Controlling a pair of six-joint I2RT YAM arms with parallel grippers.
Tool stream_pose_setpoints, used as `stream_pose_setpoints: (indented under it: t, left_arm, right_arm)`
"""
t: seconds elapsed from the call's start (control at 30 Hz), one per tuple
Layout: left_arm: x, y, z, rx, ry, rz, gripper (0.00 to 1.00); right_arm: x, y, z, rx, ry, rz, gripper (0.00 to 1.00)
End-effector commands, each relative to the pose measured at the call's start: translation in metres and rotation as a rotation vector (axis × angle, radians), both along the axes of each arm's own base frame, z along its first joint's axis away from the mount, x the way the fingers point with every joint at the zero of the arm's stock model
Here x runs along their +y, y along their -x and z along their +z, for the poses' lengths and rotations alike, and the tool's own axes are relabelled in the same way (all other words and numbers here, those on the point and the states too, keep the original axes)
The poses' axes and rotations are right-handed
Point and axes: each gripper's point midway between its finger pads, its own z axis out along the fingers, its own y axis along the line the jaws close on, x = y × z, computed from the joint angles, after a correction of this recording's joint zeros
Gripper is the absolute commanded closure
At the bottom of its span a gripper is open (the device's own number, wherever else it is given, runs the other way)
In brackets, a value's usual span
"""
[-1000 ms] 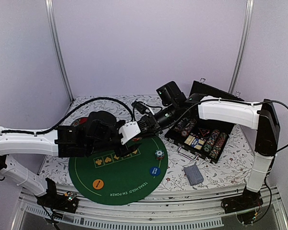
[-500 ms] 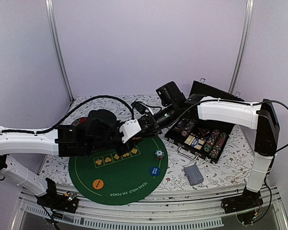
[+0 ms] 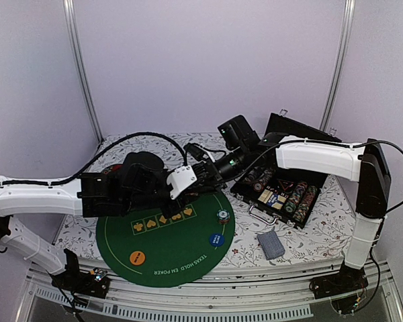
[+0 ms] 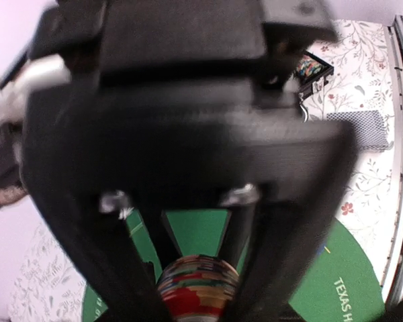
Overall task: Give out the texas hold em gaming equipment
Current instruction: Pass from the right arm to the left, then place the poker chips pile at the big blind area.
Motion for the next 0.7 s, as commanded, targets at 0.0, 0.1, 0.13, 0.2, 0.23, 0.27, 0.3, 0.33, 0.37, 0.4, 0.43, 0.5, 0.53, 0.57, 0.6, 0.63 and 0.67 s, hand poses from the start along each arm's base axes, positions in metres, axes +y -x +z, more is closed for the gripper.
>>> stream_pose_setpoints:
  t: [0.0,0.1,0.13,0.2,0.23,0.27,0.3,0.33,0.37,0.4,0.43,0.5,0.53,0.57,0.6,0.63,0.67]
  left_arm:
    - [0.021,-0.008,-0.017,0.159,0.0,0.108,1.0]
    - [0.033,0.0,-0.04,0.257,-0.035,0.146,1.0]
    - [0.036,0.004,-0.047,0.288,-0.042,0.156,1.0]
    - [0.046,0.009,-0.063,0.346,-0.06,0.194,1.0]
    - [0.051,0.01,-0.071,0.381,-0.064,0.227,1.0]
    - [0.059,0.011,-0.08,0.419,-0.07,0.266,1.0]
    - [0.068,0.01,-0.089,0.463,-0.069,0.325,1.0]
    - [0.081,0.009,-0.098,0.515,-0.066,0.394,1.0]
    - [0.095,0.008,-0.109,0.567,-0.06,0.465,1.0]
    - [0.109,0.008,-0.117,0.613,-0.047,0.536,1.0]
    - [0.123,0.009,-0.127,0.661,-0.028,0.614,1.0]
    - [0.149,0.011,-0.143,0.718,-0.014,0.744,1.0]
    - [0.162,0.012,-0.15,0.735,-0.018,0.806,1.0]
    - [0.174,0.013,-0.156,0.747,-0.02,0.868,1.0]
    - [0.186,0.014,-0.162,0.762,-0.022,0.928,1.0]
    - [0.195,0.016,-0.167,0.776,-0.02,0.975,1.0]
    - [0.204,0.017,-0.172,0.788,-0.017,1.022,1.0]
  right_arm:
    - [-0.005,-0.007,-0.007,-0.068,-0.005,-0.008,0.38]
    - [-0.012,-0.015,-0.007,-0.084,-0.008,-0.036,0.31]
    - [-0.013,-0.016,-0.008,-0.085,-0.008,-0.04,0.3]
    - [-0.017,-0.02,-0.009,-0.091,-0.003,-0.054,0.28]
    - [-0.019,-0.024,-0.012,-0.095,0.01,-0.067,0.28]
    - [-0.022,-0.028,-0.015,-0.104,0.03,-0.086,0.28]
    - [-0.026,-0.035,-0.019,-0.114,0.057,-0.114,0.28]
    - [-0.032,-0.041,-0.023,-0.137,0.088,-0.141,0.28]
    - [-0.039,-0.046,-0.028,-0.157,0.119,-0.167,0.27]
    - [-0.045,-0.051,-0.031,-0.175,0.145,-0.19,0.27]
    - [-0.05,-0.054,-0.033,-0.197,0.167,-0.207,0.27]
    - [-0.059,-0.057,-0.035,-0.222,0.195,-0.228,0.27]
    - [-0.061,-0.058,-0.035,-0.23,0.202,-0.233,0.27]
    - [-0.063,-0.058,-0.035,-0.24,0.204,-0.232,0.27]
    - [-0.065,-0.057,-0.034,-0.248,0.203,-0.23,0.27]
    - [-0.065,-0.056,-0.032,-0.254,0.2,-0.228,0.27]
    - [-0.066,-0.056,-0.031,-0.263,0.196,-0.226,0.27]
